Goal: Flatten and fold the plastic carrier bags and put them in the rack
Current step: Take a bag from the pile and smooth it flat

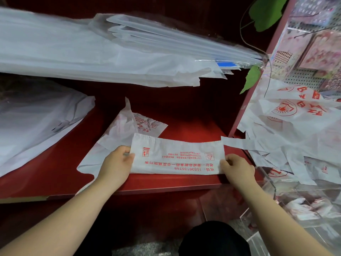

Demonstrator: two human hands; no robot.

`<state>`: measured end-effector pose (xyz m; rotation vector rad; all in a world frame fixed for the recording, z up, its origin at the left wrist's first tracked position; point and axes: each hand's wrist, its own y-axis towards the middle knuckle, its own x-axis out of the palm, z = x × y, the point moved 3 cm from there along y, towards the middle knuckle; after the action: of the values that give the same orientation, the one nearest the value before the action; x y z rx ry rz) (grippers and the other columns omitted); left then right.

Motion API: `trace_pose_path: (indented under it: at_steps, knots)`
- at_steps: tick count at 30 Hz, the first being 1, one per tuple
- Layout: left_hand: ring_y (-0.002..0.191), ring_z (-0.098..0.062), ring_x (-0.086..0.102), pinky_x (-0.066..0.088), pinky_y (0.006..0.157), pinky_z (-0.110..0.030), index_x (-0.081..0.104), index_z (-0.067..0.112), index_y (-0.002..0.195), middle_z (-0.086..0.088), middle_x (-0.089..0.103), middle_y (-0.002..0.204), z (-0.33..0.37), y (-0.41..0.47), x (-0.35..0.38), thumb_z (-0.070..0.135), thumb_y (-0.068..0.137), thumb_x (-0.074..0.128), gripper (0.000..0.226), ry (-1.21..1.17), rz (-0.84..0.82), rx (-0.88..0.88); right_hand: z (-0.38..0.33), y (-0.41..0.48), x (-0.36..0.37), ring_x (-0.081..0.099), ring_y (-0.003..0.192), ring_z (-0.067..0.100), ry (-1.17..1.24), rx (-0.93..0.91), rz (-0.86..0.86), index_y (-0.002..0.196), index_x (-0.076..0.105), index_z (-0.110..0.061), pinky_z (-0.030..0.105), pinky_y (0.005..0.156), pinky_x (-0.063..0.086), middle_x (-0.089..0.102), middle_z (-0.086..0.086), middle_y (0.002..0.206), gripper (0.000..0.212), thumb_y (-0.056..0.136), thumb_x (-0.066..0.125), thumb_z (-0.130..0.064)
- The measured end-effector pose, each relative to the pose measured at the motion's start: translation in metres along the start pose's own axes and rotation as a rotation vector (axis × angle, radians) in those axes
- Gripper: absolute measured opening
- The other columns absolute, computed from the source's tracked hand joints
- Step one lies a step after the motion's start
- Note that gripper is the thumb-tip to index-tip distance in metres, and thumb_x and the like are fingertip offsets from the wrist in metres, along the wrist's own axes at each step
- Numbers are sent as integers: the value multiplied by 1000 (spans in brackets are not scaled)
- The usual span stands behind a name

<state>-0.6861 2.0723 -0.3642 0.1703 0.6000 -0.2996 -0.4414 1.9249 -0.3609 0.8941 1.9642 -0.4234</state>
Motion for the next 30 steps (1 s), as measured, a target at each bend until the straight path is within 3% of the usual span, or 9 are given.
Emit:
trace_pose_path:
  at_steps: [7, 9, 11, 16, 20, 23, 26, 28, 30]
  knots:
    - [113, -36, 48, 40, 87, -39, 32, 18, 139, -20, 59, 114, 4, -3, 4, 18, 96, 42, 44, 191, 82, 15, -15, 6, 6, 58, 91, 28, -278, -42, 148, 100, 61, -12, 31, 83, 26, 66, 7, 94, 25, 94, 38, -21]
    - [111, -35, 46, 38, 81, -37, 32, 18, 139, -15, 60, 95, 7, -4, 5, 17, 97, 38, 42, 203, 75, 40, -19, 6, 6, 58, 86, 29, -332, -91, 182, 102, 61, -9, 30, 73, 28, 67, 10, 93, 27, 95, 38, -22]
    - [106, -30, 43, 34, 79, -33, 28, 19, 141, -6, 51, 78, 9, -4, 5, 18, 98, 34, 43, 246, 75, 64, -21, 8, 8, 59, 85, 30, -322, -98, 187, 103, 60, -8, 29, 68, 29, 67, 11, 93, 27, 96, 38, -23]
    - [75, -11, 26, 25, 96, -29, 15, 21, 144, -3, 57, 74, 12, -4, 3, 25, 100, 27, 47, 376, 41, 55, -21, 11, 10, 59, 86, 30, -261, -33, 165, 105, 60, -9, 30, 68, 35, 66, 11, 94, 24, 93, 43, -21]
    - [90, -17, 52, 21, 91, -30, 17, 20, 145, 1, 64, 91, 8, 2, -2, 42, 95, 34, 58, 540, 96, 86, -22, 12, 10, 47, 72, 23, -261, -13, 139, 104, 60, -9, 28, 65, 33, 65, 10, 93, 23, 93, 44, -22]
    - [112, -29, 51, 18, 92, -34, 31, 16, 142, -9, 58, 119, 9, -1, 1, 39, 92, 46, 57, 579, 179, 243, -22, 14, 10, 48, 73, 22, -268, -3, 107, 105, 59, -10, 27, 66, 34, 65, 9, 95, 24, 93, 43, -22]
    - [140, -25, 19, -1, 109, -36, 21, 18, 146, -10, 24, 151, 27, -7, 21, 42, 96, 21, 55, 691, 37, 417, -23, 14, 11, 58, 85, 28, -285, -6, 107, 107, 58, -9, 29, 69, 35, 65, 10, 97, 25, 94, 40, -21]
    - [143, -16, -11, -14, 112, -35, 0, 23, 148, -1, -6, 156, 25, -3, 38, 40, 99, 12, 53, 769, -164, 354, -23, 13, 11, 60, 88, 28, -316, -16, 108, 111, 54, -9, 30, 71, 36, 65, 9, 97, 26, 96, 38, -22]
    - [142, -15, -15, -13, 112, -34, -5, 21, 147, -1, -11, 155, 23, 5, 46, 39, 100, 13, 54, 802, -257, 298, -23, 14, 13, 60, 87, 27, -375, -28, 82, 114, 50, -10, 30, 72, 36, 65, 8, 96, 26, 97, 36, -22]
